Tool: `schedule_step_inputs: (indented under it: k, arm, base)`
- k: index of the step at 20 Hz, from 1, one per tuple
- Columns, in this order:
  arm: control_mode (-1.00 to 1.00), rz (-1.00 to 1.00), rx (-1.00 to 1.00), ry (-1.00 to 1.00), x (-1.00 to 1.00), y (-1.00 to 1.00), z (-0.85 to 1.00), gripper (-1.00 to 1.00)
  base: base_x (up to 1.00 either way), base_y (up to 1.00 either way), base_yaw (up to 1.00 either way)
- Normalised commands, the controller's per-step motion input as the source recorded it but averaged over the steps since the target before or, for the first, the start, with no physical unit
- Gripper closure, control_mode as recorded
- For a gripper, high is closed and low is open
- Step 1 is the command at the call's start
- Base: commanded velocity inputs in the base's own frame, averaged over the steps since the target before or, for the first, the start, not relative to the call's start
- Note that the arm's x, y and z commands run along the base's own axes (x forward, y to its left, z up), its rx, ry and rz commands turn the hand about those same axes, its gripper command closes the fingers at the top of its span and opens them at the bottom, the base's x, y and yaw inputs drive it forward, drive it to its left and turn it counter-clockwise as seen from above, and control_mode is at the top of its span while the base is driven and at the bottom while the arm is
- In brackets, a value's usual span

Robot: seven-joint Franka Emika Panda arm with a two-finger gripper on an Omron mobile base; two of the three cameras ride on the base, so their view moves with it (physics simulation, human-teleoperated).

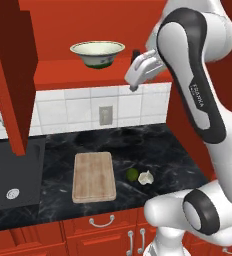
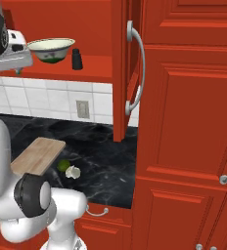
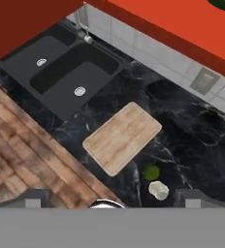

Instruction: Open the cabinet. Place the bowl and condiment on the counter. Then place the lime and garlic on the cutting board.

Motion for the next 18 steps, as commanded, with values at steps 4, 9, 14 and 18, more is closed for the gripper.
schedule_step_inputs:
  k: [4, 9, 14, 18]
  arm:
    - [-1.00, 0.00, -0.11, -0.36, 0.23, -0.57, 0.00, -1.00]
    - [-1.00, -0.10, -0.01, -0.25, 0.26, -0.74, -0.05, -1.00]
    - [-1.00, -0.28, 0.06, -0.15, 0.46, -0.45, -0.28, -1.00]
    - [-1.00, -0.31, 0.13, -0.02, 0.57, -0.03, -0.02, -1.00]
  base:
    - [0.00, 0.00, 0.00]
    - [0.00, 0.00, 0.00]
    - [0.00, 0.00, 0.00]
    - [0.00, 0.00, 0.00]
